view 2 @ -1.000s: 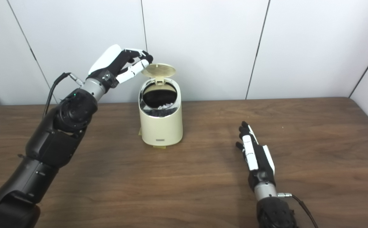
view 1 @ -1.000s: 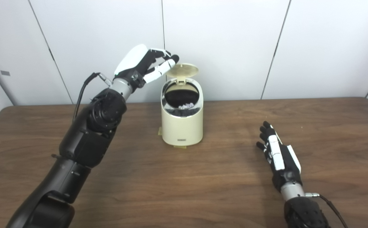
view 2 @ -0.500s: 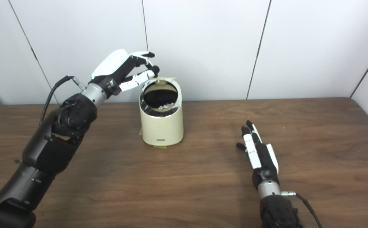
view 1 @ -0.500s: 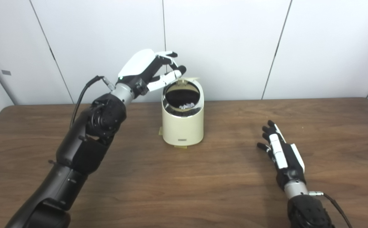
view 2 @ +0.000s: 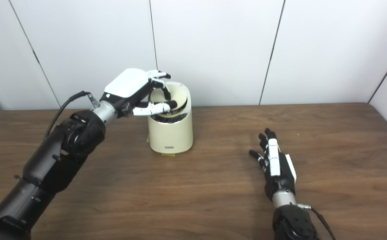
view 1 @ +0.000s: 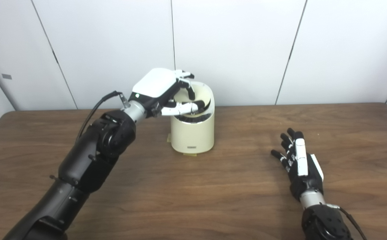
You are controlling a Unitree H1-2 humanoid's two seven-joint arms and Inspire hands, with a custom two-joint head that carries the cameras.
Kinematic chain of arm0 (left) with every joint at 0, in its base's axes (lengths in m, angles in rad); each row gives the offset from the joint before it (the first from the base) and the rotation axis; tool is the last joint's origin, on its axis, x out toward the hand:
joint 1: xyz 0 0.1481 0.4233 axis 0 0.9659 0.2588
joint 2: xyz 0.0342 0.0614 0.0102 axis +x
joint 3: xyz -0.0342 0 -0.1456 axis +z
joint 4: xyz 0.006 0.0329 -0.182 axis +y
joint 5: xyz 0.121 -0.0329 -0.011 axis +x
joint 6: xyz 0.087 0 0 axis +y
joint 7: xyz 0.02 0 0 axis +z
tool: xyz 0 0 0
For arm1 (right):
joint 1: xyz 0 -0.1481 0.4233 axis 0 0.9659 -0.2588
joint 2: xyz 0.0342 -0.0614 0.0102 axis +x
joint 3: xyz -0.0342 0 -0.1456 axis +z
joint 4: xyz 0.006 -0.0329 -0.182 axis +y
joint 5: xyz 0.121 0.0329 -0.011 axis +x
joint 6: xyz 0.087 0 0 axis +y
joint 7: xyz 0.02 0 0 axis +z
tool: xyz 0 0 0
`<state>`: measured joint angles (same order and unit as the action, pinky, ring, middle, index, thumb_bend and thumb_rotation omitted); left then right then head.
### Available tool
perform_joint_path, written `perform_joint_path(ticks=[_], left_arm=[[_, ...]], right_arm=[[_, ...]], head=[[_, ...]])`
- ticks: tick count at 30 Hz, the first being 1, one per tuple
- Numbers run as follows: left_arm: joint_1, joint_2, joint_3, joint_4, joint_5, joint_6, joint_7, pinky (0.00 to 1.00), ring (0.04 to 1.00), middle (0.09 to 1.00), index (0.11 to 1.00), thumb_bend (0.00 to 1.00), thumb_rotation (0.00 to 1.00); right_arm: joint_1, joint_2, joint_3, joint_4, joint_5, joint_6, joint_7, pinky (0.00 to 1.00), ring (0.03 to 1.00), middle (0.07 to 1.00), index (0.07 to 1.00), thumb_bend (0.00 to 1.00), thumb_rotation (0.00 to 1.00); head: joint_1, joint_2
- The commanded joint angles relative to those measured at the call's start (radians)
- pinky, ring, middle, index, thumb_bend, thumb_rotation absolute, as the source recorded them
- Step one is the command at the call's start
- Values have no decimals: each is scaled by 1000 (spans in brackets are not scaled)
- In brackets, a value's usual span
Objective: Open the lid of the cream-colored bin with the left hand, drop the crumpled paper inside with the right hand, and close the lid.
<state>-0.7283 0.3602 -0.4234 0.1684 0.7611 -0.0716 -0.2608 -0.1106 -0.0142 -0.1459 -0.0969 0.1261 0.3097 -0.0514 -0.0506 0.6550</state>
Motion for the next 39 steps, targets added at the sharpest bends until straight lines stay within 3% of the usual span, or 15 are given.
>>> perform_joint_path(ticks=[1,18,22,24,35,39], left_arm=[[-32,20,-2,-32,29,-18,-1,808,936,923,705,637,1000],[26,55,-90,-30,277,-70,50,976,980,953,752,613,996],[36,65,-110,-61,327,-81,48,999,997,960,750,606,937],[37,66,-113,-64,336,-86,50,1000,1000,958,746,602,898],[45,59,-85,-81,299,-78,26,1000,992,954,741,602,951],[43,53,-49,-96,270,-89,73,995,977,913,726,551,955]], right_arm=[[3,-8,6,-8,-12,13,-3,954,990,951,977,505,994],[-9,-28,-10,-31,3,33,-10,932,977,948,963,567,1000],[-16,-38,-19,-23,15,32,-10,959,992,950,973,551,1000],[-20,-42,-22,-20,17,33,-11,969,994,947,972,551,1000],[-28,-47,-32,-21,21,40,-12,975,991,945,969,559,1000],[-28,-50,-29,-20,15,44,-13,960,985,940,970,559,1000]], head=[[-2,0],[-14,15],[-15,17],[-13,17],[-13,21],[-12,22]])
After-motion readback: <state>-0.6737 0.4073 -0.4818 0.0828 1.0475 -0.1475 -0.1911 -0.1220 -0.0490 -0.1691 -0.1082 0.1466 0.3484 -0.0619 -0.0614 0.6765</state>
